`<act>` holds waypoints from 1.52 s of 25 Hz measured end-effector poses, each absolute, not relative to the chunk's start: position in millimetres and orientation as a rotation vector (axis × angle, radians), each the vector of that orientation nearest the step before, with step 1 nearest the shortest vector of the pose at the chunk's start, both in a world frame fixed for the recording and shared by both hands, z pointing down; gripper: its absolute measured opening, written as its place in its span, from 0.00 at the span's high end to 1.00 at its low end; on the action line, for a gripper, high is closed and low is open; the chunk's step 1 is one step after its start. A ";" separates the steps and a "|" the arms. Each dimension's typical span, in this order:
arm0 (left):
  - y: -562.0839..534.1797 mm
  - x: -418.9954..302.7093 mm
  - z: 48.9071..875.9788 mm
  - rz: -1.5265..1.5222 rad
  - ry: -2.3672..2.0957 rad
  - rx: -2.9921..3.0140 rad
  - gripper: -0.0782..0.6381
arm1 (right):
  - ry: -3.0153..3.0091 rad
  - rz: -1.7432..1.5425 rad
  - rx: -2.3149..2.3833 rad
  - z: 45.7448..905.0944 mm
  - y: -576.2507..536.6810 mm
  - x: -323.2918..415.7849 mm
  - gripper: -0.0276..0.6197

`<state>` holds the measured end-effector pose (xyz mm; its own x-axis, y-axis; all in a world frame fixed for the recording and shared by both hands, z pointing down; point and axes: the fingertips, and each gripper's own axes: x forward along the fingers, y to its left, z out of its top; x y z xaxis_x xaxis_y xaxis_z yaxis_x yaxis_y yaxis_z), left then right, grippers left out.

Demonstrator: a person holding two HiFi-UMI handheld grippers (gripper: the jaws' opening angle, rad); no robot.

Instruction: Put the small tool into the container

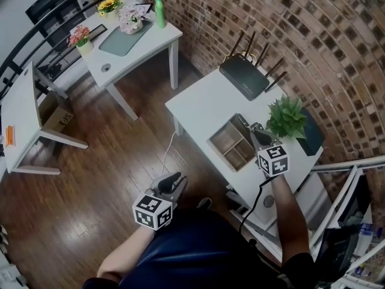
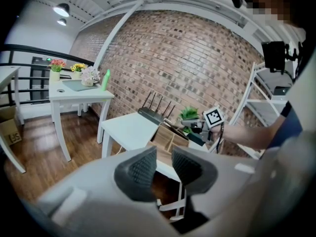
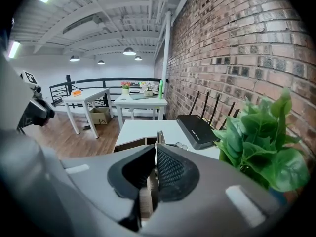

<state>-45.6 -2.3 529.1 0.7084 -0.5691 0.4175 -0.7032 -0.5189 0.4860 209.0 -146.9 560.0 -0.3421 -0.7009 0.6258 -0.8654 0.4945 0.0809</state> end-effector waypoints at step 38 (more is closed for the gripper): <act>-10.4 -55.3 532.2 0.274 -0.990 2.231 0.76 | -2.048 0.448 1.181 623.7 -148.0 200.3 0.93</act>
